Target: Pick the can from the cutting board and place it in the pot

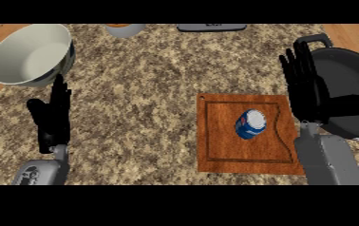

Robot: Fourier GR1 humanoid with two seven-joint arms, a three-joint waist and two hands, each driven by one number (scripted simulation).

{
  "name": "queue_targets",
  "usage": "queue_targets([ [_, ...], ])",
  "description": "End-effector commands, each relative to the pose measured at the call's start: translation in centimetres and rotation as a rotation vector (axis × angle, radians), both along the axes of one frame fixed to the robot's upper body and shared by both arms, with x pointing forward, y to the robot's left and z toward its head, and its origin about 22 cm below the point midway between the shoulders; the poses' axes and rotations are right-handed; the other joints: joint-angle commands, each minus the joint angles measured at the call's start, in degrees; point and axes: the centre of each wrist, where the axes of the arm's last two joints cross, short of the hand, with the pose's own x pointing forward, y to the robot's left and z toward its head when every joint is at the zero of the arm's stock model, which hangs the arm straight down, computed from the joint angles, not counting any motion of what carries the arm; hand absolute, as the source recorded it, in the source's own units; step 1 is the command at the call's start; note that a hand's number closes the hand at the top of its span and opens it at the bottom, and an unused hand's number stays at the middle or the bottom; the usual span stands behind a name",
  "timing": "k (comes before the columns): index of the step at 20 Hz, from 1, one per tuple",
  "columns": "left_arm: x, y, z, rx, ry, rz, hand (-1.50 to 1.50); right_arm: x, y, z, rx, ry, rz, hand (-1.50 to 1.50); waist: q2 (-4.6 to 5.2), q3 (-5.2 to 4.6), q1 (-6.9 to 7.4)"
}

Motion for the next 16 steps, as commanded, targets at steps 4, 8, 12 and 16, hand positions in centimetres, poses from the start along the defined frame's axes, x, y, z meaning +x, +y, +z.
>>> queue_targets([
  [4, -1.0, -2.1, -1.6, -0.009, 0.118, -0.351, 0.00, -2.1, 0.5, -2.1, -0.347, 0.163, 0.174, 1.50, 0.15, -1.48, 0.35],
  [8, -1.8, -4.4, -2.8, -0.063, 0.196, -0.461, 0.00, -1.9, -4.4, 0.3, -0.793, 0.019, -0.191, 1.50, -0.53, -2.05, -3.67],
  [12, -2.7, -4.0, -3.8, -0.104, 0.212, -0.538, 0.00, -5.0, 2.5, -1.7, -0.610, -0.273, -0.342, -1.50, -0.49, -1.33, -1.89],
  [16, -2.7, -2.5, -2.5, -0.094, 0.212, -0.586, 0.00, -9.4, 4.4, 1.2, -0.599, -0.338, -0.334, -1.50, -0.35, -1.37, -0.22],
])
